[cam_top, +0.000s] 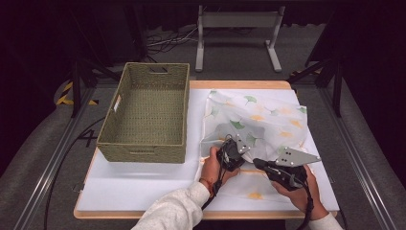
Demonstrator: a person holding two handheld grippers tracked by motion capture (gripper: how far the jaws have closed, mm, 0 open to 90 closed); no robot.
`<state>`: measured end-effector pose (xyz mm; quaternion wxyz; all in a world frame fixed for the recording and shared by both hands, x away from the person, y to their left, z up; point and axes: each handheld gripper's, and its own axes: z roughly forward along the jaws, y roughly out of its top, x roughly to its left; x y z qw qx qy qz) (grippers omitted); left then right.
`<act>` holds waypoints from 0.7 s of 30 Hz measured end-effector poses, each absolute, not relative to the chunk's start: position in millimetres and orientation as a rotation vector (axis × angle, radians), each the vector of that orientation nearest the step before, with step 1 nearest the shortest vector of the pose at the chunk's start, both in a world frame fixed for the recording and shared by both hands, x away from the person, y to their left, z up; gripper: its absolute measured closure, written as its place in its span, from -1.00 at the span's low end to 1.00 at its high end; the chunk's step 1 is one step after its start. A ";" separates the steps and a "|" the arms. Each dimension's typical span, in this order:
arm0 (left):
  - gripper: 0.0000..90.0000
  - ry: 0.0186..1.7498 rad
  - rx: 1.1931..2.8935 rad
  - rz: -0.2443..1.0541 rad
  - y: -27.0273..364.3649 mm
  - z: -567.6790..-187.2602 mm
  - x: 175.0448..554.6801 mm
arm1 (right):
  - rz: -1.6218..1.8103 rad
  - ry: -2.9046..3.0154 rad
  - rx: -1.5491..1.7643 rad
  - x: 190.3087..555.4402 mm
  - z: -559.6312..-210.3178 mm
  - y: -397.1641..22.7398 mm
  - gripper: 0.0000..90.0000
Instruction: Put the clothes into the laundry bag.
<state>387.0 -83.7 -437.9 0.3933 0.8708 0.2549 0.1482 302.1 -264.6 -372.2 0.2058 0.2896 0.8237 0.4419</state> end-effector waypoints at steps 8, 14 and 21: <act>0.60 0.505 2.216 0.332 -42.0 -418.6 356.2 | 1.262 2.261 0.800 298.5 -362.5 -270.3 1.00; 0.61 0.452 2.192 0.324 2.8 -399.3 338.5 | 1.272 2.250 0.796 296.4 -357.1 -272.0 1.00; 0.57 0.473 2.153 0.332 54.9 -391.6 323.1 | 1.279 2.248 0.799 294.3 -352.9 -274.2 1.00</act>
